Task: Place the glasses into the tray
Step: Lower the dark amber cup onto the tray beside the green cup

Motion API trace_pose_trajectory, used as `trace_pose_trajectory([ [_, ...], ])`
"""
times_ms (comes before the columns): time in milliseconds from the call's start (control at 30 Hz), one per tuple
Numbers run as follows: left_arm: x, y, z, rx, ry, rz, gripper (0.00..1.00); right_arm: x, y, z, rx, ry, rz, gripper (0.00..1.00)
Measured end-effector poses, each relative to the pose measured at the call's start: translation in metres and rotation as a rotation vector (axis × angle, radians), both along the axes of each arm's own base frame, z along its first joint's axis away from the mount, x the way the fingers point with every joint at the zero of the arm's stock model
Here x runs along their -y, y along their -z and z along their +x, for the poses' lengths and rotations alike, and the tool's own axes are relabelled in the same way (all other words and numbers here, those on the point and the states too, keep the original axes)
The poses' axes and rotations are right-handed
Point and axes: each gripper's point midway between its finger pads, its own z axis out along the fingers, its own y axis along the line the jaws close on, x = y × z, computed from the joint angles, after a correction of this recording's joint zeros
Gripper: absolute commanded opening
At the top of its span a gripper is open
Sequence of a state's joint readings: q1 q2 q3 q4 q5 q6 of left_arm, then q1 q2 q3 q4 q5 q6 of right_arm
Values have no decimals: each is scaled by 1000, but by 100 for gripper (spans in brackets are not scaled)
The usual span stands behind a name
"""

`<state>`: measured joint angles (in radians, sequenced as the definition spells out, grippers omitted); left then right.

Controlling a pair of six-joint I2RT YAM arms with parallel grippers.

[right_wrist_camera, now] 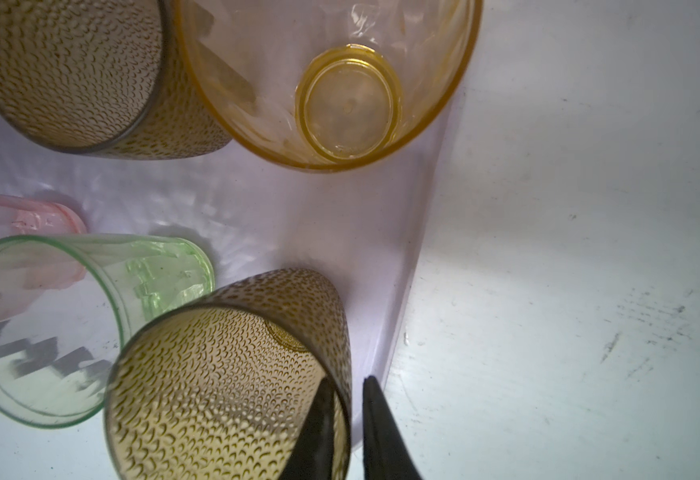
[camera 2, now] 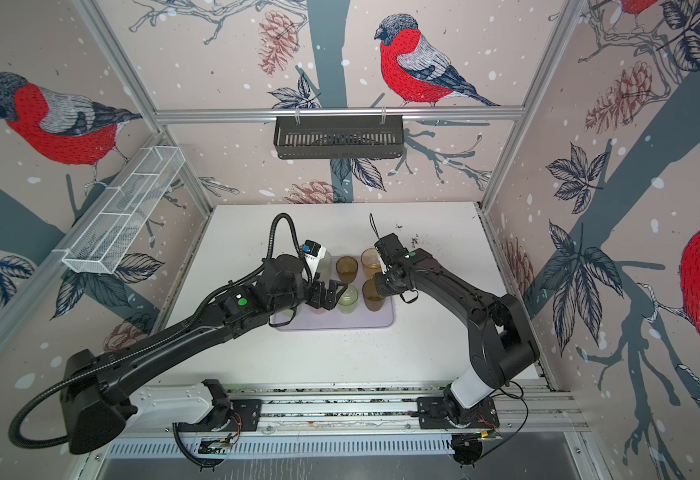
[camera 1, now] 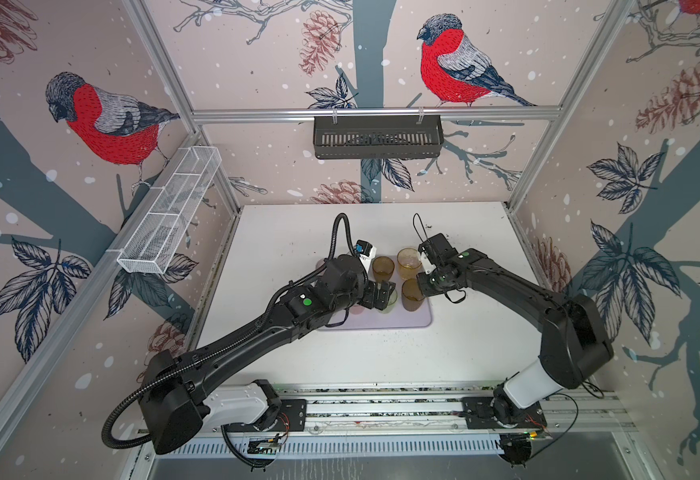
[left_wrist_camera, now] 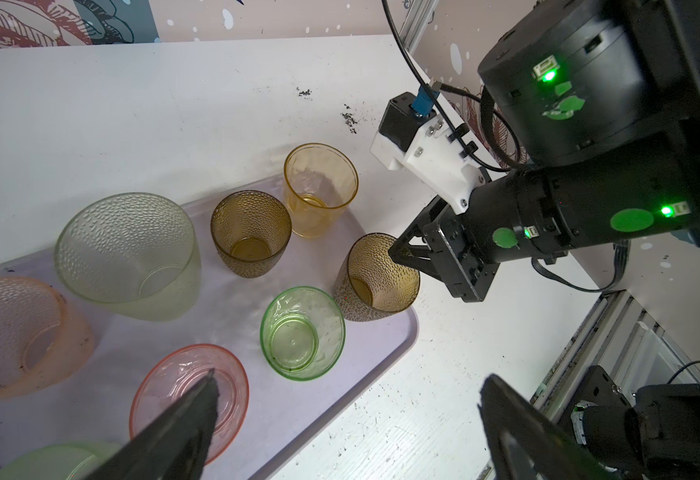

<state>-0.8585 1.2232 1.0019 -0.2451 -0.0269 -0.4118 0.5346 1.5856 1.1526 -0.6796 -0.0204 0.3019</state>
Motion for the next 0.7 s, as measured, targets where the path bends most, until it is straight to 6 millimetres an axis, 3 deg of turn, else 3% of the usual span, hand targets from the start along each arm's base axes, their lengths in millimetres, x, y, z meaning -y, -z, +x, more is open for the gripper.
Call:
trace_pose_trajectory([
  [700,-1,-1,1,1,-4,-2,98,-1,-4,1,8,8,8,26],
])
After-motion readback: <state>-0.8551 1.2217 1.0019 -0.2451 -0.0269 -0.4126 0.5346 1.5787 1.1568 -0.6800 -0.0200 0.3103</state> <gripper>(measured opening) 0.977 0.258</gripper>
